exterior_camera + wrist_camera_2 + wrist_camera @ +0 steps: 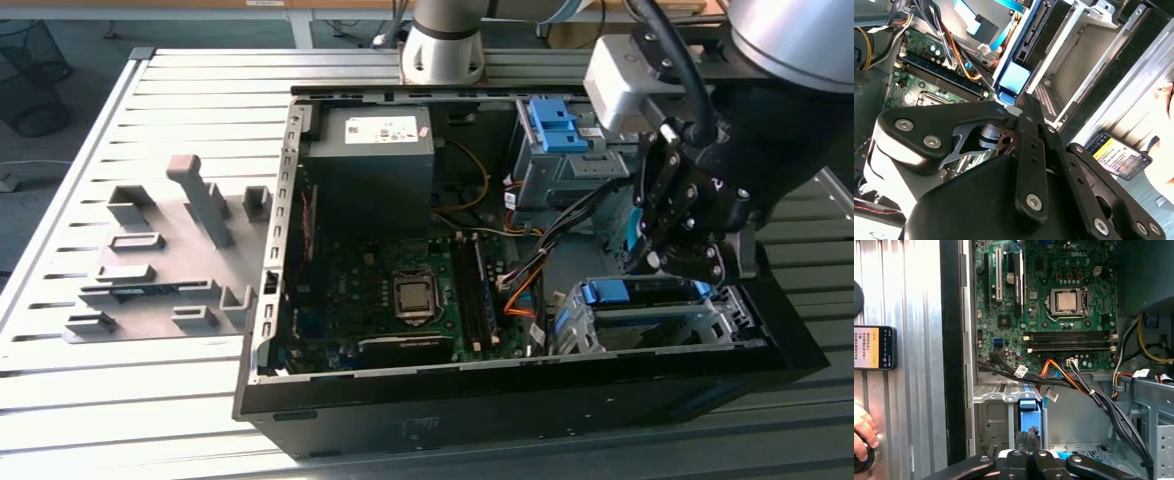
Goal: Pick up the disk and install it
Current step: 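Insert the disk into the insertion slot, then insert the first disk wire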
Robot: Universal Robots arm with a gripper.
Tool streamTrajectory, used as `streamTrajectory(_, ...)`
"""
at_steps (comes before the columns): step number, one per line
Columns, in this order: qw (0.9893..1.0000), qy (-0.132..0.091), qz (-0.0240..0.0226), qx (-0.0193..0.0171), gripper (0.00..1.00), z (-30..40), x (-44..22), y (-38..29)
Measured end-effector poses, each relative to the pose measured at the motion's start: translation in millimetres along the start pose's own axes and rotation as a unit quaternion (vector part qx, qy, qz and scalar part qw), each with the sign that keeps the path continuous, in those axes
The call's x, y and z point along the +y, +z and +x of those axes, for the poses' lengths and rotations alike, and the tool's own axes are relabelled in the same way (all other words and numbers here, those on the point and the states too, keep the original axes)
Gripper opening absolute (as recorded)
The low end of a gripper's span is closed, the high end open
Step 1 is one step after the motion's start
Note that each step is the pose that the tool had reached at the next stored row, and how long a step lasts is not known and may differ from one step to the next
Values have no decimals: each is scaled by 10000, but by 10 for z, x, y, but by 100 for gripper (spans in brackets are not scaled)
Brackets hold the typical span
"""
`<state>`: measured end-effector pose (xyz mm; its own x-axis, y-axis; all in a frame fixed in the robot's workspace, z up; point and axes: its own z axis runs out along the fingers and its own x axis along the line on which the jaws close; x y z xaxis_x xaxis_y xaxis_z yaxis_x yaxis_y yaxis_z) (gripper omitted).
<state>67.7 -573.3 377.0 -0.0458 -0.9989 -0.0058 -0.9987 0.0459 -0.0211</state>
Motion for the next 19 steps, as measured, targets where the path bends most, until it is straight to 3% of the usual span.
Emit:
streamTrajectory(6, 10000, 0, -1, 1, 11, 0, 0, 18)
streamTrajectory(12, 10000, 0, -1, -3, 11, 0, -2, 108)
streamTrajectory(19, 10000, 0, -1, -2, 11, 0, -2, 134)
